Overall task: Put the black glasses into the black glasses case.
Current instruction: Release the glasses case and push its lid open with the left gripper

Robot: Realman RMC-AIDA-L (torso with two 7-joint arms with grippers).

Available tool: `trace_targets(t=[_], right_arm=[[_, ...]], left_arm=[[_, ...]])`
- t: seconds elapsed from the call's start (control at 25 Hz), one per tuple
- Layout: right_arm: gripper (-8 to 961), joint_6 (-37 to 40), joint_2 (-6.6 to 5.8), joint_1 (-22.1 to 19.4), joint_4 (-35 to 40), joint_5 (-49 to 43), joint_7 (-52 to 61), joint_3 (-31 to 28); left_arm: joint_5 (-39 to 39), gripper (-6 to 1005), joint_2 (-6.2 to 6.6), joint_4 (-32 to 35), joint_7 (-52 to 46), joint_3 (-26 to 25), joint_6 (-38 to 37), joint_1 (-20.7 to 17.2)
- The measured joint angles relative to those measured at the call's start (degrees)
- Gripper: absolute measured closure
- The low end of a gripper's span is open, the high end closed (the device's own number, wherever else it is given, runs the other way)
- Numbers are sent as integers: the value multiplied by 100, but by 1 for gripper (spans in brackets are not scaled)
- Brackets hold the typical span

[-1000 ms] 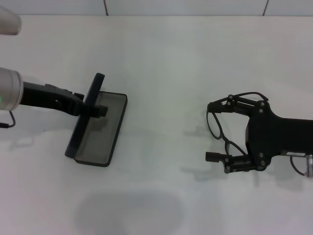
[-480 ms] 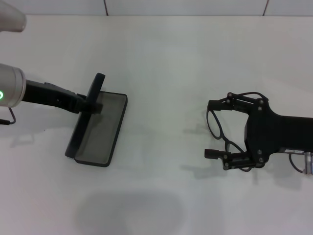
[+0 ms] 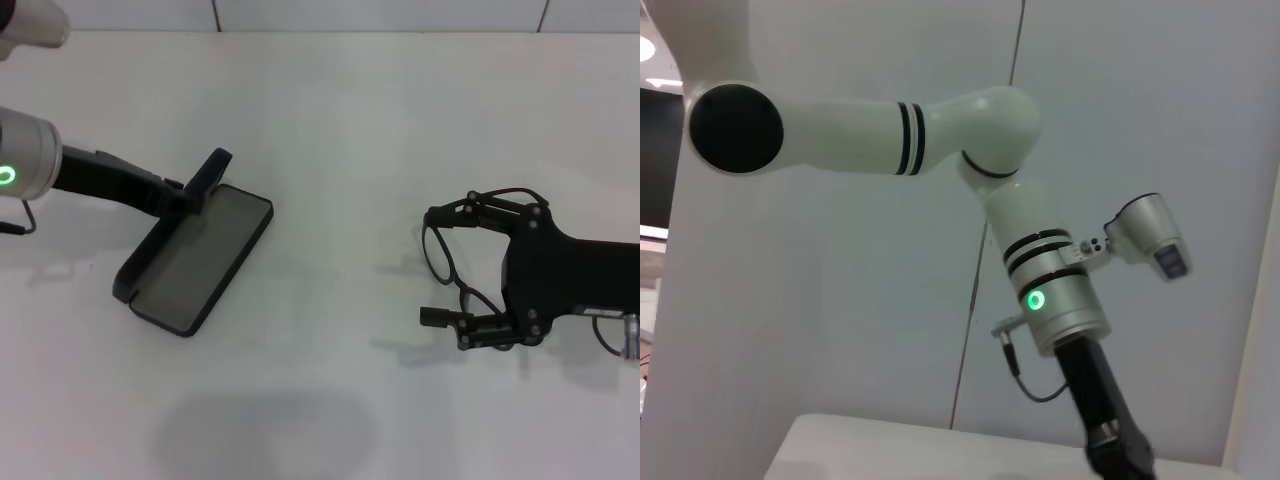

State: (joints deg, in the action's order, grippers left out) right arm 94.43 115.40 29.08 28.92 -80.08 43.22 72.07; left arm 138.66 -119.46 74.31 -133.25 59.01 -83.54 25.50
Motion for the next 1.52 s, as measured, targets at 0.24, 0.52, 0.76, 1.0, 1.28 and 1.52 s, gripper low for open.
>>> trace_targets(t=[0.24,0.52,0.76,1.0,1.28,1.52], right_arm=[[69,33,2,-86,0,-6,-67,4],[69,41,15,-152,-64,0,-136,36],[69,72,43,-294,-71,9,-295,20],[68,111,43,-298,-72,10,-309,17],[68,109,29,-252,-41,9,-311,30],[68,82,26,-166,-21,-17,-314,52]], left_arm=[[-21,708,62,108,287,-14,5,485],[232,742,11,-25,1031,268,132,1064],[393,944,-21,-37,639,478,214,1134],[453,842,1,10,-29,510,277,1052],[699,533,-8,33,-185,548,195,655],[803,420,-7,38,-277,569,138,501]])
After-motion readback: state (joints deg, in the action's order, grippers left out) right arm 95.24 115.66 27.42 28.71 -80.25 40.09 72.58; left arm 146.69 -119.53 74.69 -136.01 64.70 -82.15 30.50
